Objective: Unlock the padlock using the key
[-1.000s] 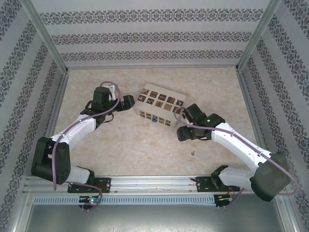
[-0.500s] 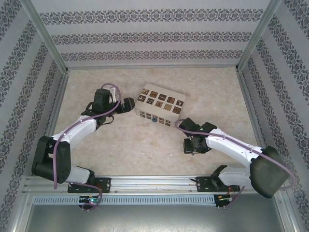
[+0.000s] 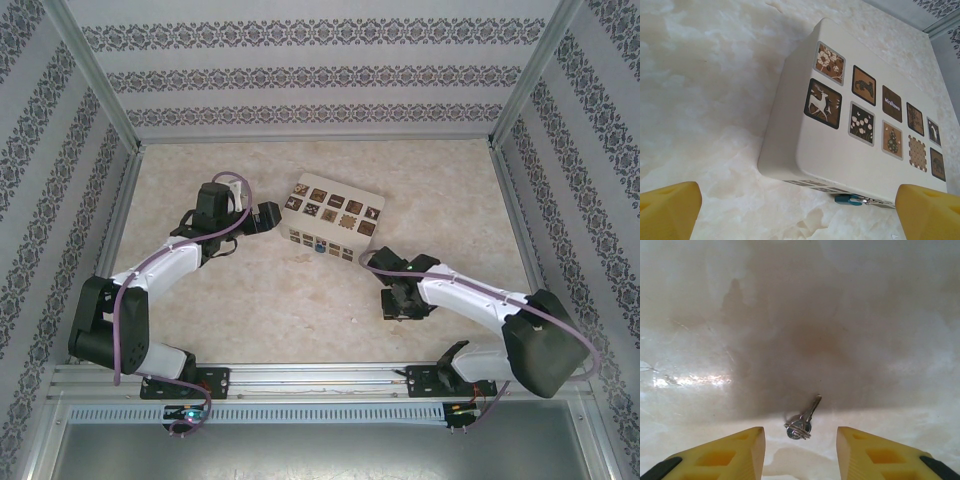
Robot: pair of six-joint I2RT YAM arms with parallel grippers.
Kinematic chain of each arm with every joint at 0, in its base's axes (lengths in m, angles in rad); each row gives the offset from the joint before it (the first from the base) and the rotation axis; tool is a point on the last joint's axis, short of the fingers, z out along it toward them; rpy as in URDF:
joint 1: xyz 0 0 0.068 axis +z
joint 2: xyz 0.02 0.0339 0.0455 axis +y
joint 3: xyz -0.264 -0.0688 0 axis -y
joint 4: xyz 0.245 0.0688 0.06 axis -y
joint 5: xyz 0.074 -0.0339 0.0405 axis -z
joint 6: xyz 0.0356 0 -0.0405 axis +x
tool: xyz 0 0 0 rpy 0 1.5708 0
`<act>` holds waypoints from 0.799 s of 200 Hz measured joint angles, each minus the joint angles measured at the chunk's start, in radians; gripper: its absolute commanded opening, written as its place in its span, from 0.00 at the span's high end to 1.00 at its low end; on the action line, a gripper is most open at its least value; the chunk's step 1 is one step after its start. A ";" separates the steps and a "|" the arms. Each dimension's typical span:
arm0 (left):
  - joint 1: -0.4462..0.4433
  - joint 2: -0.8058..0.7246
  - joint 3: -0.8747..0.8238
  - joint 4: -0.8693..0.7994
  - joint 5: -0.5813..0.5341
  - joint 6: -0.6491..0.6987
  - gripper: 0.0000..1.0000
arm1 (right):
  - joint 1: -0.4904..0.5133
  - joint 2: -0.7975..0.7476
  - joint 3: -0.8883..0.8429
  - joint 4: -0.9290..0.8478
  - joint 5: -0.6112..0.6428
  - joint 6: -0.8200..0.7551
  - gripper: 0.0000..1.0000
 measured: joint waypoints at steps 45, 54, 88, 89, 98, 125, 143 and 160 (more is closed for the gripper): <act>0.000 0.002 0.000 0.000 0.000 0.000 0.01 | 0.000 0.075 0.018 0.000 -0.004 -0.024 0.61; 0.000 0.002 0.000 0.000 0.000 0.000 0.01 | 0.000 0.088 0.024 -0.001 -0.006 -0.031 0.62; 0.000 0.002 0.000 0.000 0.000 0.000 0.01 | 0.000 0.124 0.040 -0.001 -0.016 -0.057 0.65; 0.000 0.002 0.000 0.000 0.000 0.000 0.01 | 0.000 0.124 0.041 -0.001 -0.017 -0.056 0.65; 0.000 0.002 0.000 0.000 0.000 0.000 0.01 | 0.000 0.129 0.044 -0.001 -0.023 -0.061 0.66; 0.000 0.003 0.000 0.000 0.000 0.000 0.01 | 0.000 0.145 0.055 -0.001 -0.032 -0.077 0.68; 0.000 0.007 0.000 0.002 0.000 0.000 0.01 | 0.000 0.158 0.064 -0.002 -0.039 -0.085 0.71; 0.000 0.008 0.000 0.003 0.000 0.000 0.01 | 0.000 0.170 0.071 -0.006 -0.042 -0.094 0.73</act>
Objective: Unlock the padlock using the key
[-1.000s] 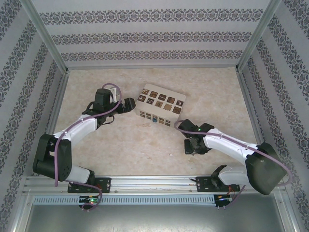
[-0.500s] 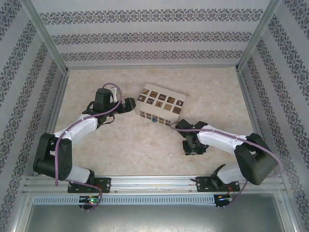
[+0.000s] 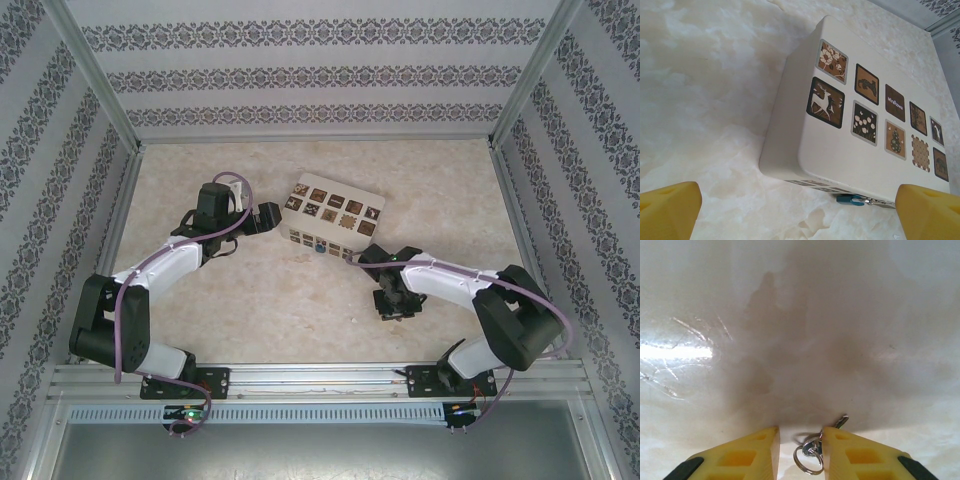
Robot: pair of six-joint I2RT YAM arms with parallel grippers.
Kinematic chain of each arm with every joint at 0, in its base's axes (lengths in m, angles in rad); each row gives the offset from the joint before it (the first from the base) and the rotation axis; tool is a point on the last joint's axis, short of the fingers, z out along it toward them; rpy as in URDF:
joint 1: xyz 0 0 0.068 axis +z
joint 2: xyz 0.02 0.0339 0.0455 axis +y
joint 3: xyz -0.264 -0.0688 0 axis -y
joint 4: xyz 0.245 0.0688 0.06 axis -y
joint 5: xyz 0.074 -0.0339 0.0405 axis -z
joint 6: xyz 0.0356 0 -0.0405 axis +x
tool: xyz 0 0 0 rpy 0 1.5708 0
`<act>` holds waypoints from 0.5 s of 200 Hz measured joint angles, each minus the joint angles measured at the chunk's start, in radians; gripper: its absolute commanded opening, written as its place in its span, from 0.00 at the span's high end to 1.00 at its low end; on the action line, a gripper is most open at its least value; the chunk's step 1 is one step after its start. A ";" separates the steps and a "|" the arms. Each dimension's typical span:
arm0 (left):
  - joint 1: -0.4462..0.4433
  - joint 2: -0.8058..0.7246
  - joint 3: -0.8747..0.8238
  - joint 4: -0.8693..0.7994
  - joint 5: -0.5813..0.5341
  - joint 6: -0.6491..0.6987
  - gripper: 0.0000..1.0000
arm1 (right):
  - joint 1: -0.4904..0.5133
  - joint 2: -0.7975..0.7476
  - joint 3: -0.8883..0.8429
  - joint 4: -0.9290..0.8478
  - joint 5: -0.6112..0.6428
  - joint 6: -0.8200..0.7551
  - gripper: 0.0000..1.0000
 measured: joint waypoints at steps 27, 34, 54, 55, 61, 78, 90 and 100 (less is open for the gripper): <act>0.000 0.000 0.000 0.003 0.000 0.000 0.01 | 0.000 0.014 0.012 -0.010 -0.007 -0.016 0.76; 0.000 0.000 0.000 0.003 0.000 0.000 0.01 | 0.000 0.016 0.013 -0.011 -0.008 -0.016 0.77; 0.000 0.000 0.000 0.003 0.000 0.000 0.01 | 0.000 0.017 0.014 -0.014 -0.013 -0.023 0.80; 0.000 0.000 0.000 0.003 -0.001 0.000 0.01 | 0.000 0.017 0.014 -0.014 -0.013 -0.024 0.80; 0.000 0.000 0.000 0.003 -0.001 0.000 0.01 | 0.000 0.017 0.014 -0.018 -0.014 -0.024 0.81; 0.000 0.000 0.000 0.003 -0.003 0.000 0.01 | 0.000 0.017 0.014 -0.023 -0.014 -0.031 0.85; 0.000 0.000 0.000 0.003 -0.004 0.000 0.01 | 0.000 0.017 0.014 -0.026 -0.014 -0.035 0.88; 0.000 0.000 0.000 0.003 -0.004 0.000 0.01 | 0.000 0.016 0.014 -0.027 -0.014 -0.037 0.90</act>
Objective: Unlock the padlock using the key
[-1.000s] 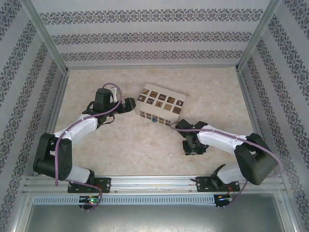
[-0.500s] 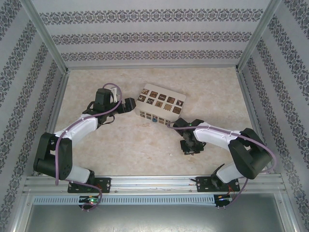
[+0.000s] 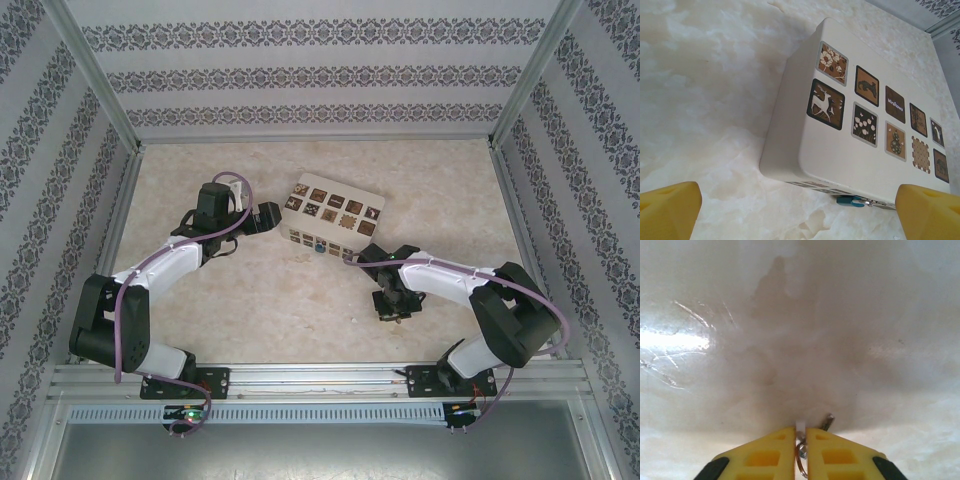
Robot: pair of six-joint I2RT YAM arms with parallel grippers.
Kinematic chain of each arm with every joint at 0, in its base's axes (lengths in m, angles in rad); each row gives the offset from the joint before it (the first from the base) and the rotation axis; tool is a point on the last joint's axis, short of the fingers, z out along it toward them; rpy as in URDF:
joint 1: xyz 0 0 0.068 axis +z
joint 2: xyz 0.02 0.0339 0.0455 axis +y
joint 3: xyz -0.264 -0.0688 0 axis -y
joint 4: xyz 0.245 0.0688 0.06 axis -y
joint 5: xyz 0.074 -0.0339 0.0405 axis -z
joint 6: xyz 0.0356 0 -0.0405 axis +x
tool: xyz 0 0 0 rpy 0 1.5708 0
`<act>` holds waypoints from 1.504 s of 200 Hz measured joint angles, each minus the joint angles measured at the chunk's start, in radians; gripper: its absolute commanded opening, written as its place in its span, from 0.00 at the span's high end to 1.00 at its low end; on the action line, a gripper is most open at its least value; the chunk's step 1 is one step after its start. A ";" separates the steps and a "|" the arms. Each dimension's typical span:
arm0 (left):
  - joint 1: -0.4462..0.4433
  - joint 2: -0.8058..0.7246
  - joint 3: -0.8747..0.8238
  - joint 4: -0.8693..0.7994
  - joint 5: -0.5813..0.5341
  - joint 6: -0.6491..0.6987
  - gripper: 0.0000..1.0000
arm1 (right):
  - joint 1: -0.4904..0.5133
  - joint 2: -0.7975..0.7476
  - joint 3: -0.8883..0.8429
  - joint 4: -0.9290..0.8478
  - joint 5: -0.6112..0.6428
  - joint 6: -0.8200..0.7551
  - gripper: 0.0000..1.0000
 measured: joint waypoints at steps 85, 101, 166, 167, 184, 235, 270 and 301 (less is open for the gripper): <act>0.000 0.000 0.002 -0.002 0.000 0.000 0.01 | 0.000 -0.061 0.019 -0.008 0.011 -0.018 1.00; 0.000 -0.002 0.009 -0.006 0.000 0.000 0.01 | 0.000 -0.081 0.037 -0.010 0.022 -0.031 1.00; 0.000 -0.066 0.036 -0.039 0.008 -0.052 0.01 | -0.035 -0.199 0.134 0.047 0.034 -0.064 1.00; 0.000 -0.066 0.037 -0.039 0.008 -0.054 0.01 | -0.036 -0.201 0.135 0.048 0.034 -0.065 1.00; 0.000 -0.074 0.048 -0.042 0.017 -0.097 0.01 | -0.047 -0.232 0.163 0.085 0.033 -0.072 1.00; 0.000 -0.076 0.059 -0.021 0.092 -0.302 0.00 | -0.074 -0.281 0.227 0.223 0.016 -0.064 1.00; -0.004 -0.060 0.045 0.130 0.153 -0.490 0.00 | -0.086 -0.292 0.233 0.359 -0.016 -0.001 1.00; -0.036 -0.012 0.026 0.325 0.179 -0.626 0.02 | -0.088 -0.292 0.236 0.487 -0.041 0.080 1.00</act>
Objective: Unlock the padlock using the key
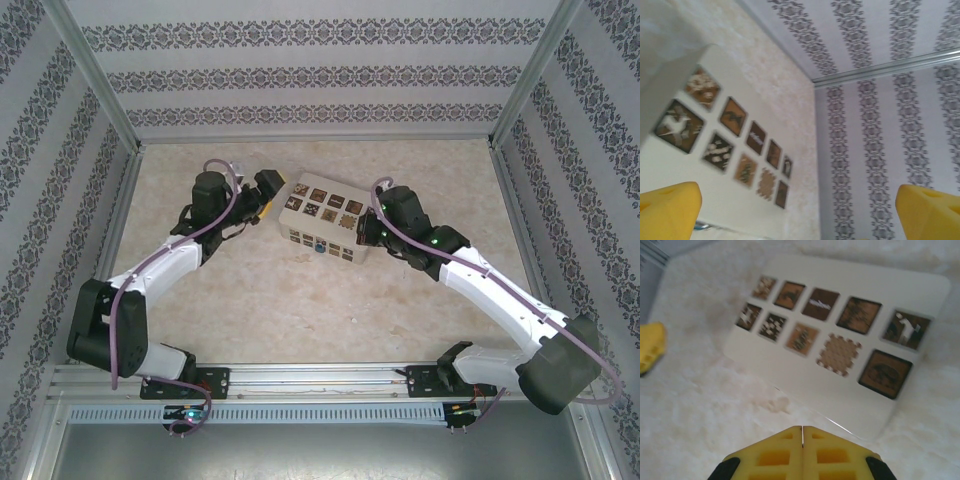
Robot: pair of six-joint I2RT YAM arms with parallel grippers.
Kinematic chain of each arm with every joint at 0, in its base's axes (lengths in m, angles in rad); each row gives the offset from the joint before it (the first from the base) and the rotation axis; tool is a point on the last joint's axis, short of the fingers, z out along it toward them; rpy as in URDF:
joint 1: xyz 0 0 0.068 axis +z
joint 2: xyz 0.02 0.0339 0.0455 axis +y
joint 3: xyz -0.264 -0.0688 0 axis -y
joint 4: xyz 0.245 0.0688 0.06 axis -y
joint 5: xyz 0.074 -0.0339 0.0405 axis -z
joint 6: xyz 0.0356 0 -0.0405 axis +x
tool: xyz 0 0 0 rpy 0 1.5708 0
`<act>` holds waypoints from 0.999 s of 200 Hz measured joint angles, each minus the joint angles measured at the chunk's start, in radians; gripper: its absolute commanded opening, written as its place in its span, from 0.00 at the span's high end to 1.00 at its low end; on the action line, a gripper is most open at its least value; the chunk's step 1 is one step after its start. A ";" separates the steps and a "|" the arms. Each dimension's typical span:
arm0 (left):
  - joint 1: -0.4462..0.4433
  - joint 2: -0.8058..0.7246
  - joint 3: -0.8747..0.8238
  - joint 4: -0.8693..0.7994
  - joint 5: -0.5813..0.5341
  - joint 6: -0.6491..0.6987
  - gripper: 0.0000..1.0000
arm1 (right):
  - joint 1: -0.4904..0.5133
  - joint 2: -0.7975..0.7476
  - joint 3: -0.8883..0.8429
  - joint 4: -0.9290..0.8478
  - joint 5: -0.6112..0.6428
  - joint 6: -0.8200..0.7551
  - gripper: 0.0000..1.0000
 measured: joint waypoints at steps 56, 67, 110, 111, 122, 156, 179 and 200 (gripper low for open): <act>-0.083 0.094 -0.069 0.510 0.024 -0.048 0.07 | -0.029 0.000 0.008 0.177 -0.039 0.183 1.00; -0.090 0.121 -0.071 0.608 0.042 -0.043 0.09 | -0.032 0.000 0.018 0.188 -0.046 0.208 1.00; -0.123 0.183 -0.071 0.837 0.150 0.038 0.14 | -0.071 -0.005 0.092 0.186 -0.105 0.254 1.00; -0.123 0.183 -0.071 0.838 0.151 0.041 0.14 | -0.072 -0.006 0.095 0.186 -0.108 0.255 1.00; -0.132 0.182 -0.070 0.849 0.181 0.089 0.14 | -0.080 -0.010 0.111 0.177 -0.118 0.257 1.00; -0.163 0.127 -0.070 0.761 0.249 0.323 0.14 | -0.102 -0.033 0.152 0.131 -0.150 0.257 1.00; -0.183 0.062 -0.070 0.684 0.273 0.492 0.14 | -0.103 -0.036 0.172 0.103 -0.174 0.256 1.00; -0.193 0.018 -0.071 0.626 0.273 0.647 0.14 | -0.103 -0.035 0.187 0.083 -0.203 0.257 1.00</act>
